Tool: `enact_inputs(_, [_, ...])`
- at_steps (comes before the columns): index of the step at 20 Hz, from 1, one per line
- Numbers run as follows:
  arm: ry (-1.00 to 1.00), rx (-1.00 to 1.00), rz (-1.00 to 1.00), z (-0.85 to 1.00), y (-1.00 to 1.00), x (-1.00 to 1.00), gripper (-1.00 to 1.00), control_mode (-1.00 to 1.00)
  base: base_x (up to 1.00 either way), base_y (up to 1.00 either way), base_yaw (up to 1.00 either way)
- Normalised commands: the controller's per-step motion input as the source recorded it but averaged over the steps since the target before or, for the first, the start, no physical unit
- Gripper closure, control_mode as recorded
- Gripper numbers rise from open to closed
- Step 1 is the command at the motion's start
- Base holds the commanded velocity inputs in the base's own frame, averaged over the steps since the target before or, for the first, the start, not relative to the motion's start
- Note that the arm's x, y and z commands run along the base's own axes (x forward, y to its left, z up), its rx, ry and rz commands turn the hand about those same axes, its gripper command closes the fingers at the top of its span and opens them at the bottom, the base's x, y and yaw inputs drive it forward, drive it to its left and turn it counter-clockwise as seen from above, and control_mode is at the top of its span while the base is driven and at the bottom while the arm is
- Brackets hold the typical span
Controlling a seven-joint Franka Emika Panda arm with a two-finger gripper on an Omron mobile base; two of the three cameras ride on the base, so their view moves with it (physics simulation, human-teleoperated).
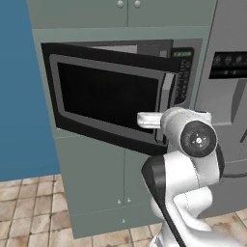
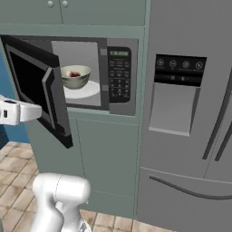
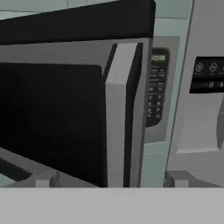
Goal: The microwave is finished heating the steak and sweet potato. Take the bowl containing the food and place it on the dining counter.
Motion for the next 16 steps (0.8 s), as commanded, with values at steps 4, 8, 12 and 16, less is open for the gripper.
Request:
enact_inputs(4, [0.00,0.12,0.06,-0.31,-0.86,-1.00,-1.00,-1.00,0.00,0.00,0.00])
enact_inputs(8, [0.00,0.36,0.12,0.00,-1.00,-0.91,-1.00,-1.00,0.00,0.00,0.00])
enact_inputs(12, [0.01,0.49,0.12,0.00,-1.00,-0.31,-1.00,-1.00,0.00,0.00,0.00])
enact_inputs(16, [0.22,0.58,0.15,-0.10,-0.99,0.35,-1.00,-1.00,0.00,0.00,0.00])
